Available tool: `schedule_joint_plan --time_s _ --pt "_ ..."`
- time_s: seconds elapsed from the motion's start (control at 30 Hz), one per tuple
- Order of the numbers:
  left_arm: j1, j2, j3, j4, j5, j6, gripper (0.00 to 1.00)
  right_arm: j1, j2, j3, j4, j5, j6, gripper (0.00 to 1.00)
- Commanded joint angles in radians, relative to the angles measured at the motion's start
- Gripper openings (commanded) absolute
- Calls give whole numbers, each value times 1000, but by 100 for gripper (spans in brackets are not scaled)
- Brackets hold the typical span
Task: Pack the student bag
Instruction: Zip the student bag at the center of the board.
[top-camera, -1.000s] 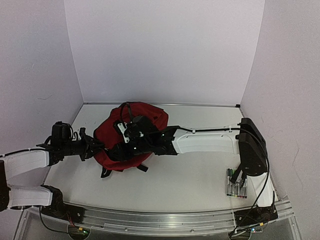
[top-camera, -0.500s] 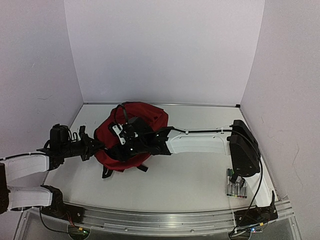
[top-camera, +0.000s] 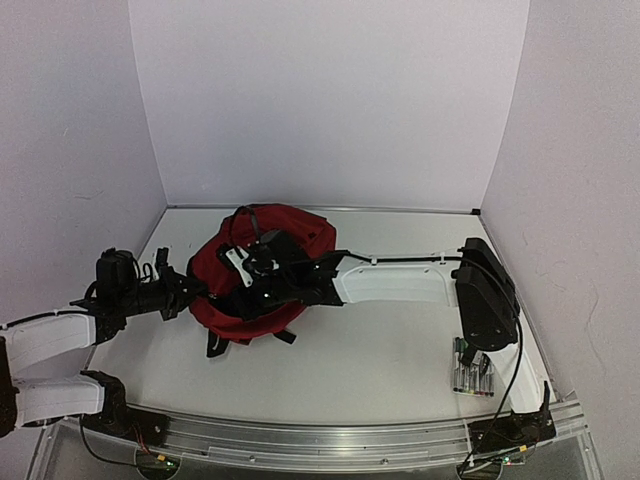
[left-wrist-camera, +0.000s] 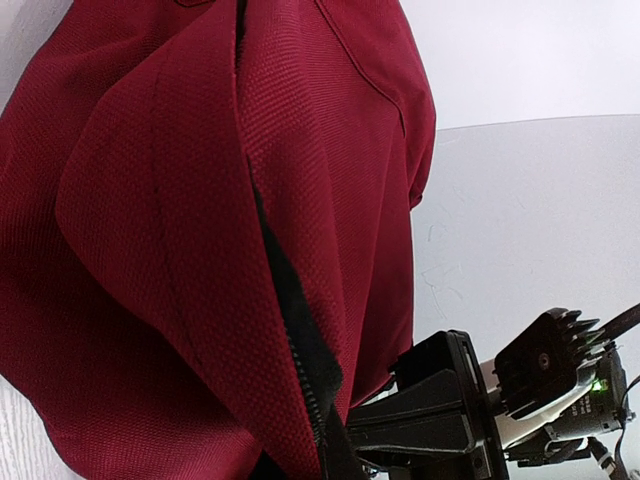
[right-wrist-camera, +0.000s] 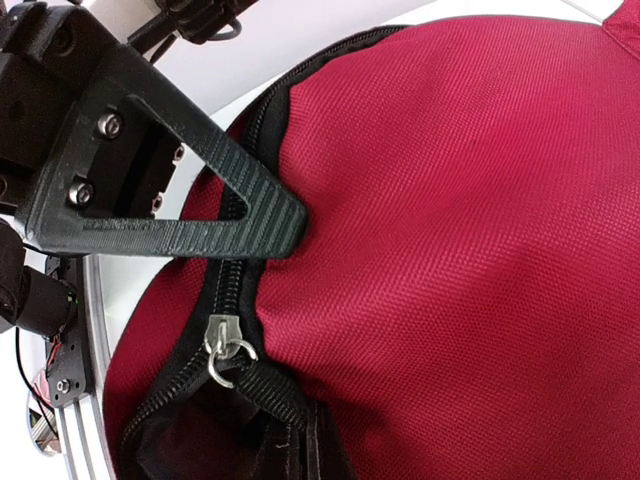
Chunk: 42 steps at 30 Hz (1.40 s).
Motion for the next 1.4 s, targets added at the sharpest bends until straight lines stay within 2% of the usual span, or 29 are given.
schedule_joint_plan --time_s 0.0,0.4,0.83,1.1,1.37 --pt "-2 -47 28 -37 -71 27 0 7 -119 -66 36 45 -6 0" --pt "2 -17 81 -133 -186 16 0 100 -232 -185 29 231 60 0" --pt "87 61 214 -215 -204 135 0 111 -257 -271 -82 540 203 0" --pt "187 92 262 -246 -186 174 0 34 -273 -331 -95 572 322 0" --pt "303 228 432 -396 -104 353 0 -31 -250 -332 -95 582 330 0"
